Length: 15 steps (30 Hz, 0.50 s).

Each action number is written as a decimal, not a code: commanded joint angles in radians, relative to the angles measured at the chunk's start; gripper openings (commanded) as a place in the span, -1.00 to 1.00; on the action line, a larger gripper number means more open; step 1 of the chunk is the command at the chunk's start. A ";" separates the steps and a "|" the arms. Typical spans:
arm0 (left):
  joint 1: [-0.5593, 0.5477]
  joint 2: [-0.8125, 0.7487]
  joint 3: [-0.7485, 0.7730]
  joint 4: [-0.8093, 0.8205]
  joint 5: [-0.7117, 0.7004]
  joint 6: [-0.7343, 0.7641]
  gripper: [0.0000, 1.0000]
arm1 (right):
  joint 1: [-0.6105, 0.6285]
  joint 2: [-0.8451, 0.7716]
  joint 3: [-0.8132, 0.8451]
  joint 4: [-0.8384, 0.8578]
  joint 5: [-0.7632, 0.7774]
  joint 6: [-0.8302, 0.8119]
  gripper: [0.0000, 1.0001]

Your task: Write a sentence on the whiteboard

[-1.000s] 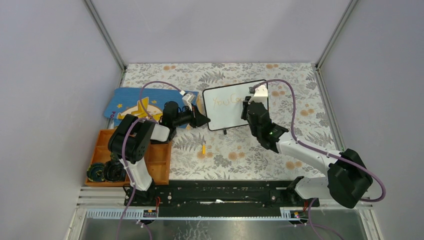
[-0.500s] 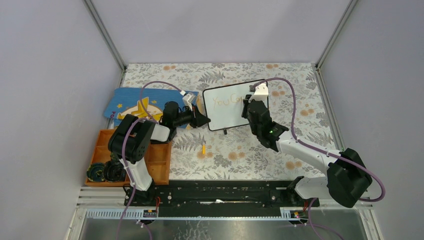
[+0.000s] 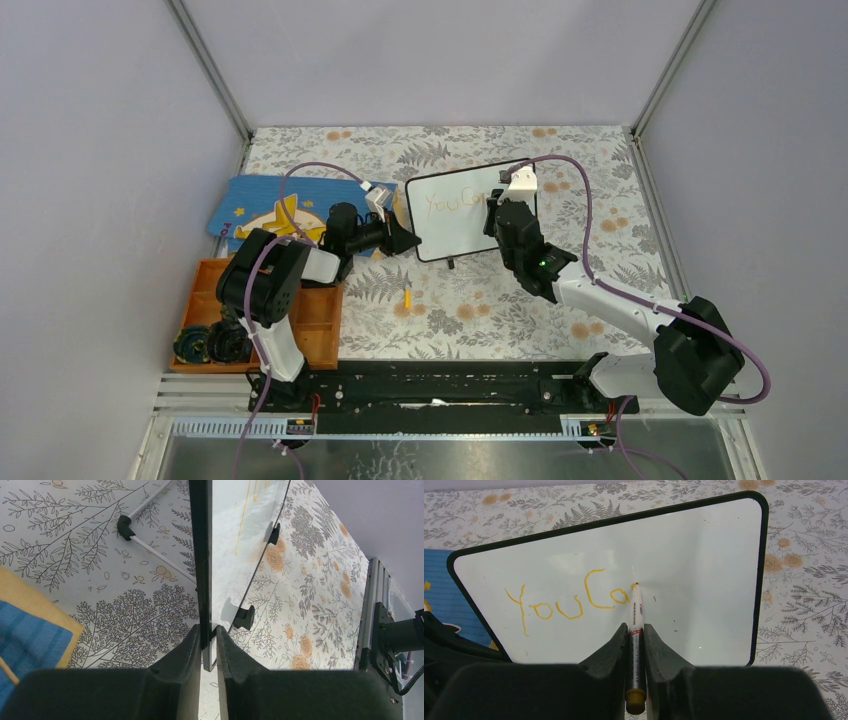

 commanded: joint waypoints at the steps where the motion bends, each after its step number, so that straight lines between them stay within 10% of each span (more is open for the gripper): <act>1: -0.004 -0.011 0.001 -0.014 -0.024 0.038 -0.60 | -0.014 -0.022 0.001 -0.004 0.036 0.009 -1.00; 15: -0.004 -0.012 0.003 -0.016 -0.027 0.038 -0.60 | -0.015 -0.047 -0.042 -0.025 0.013 0.032 -1.00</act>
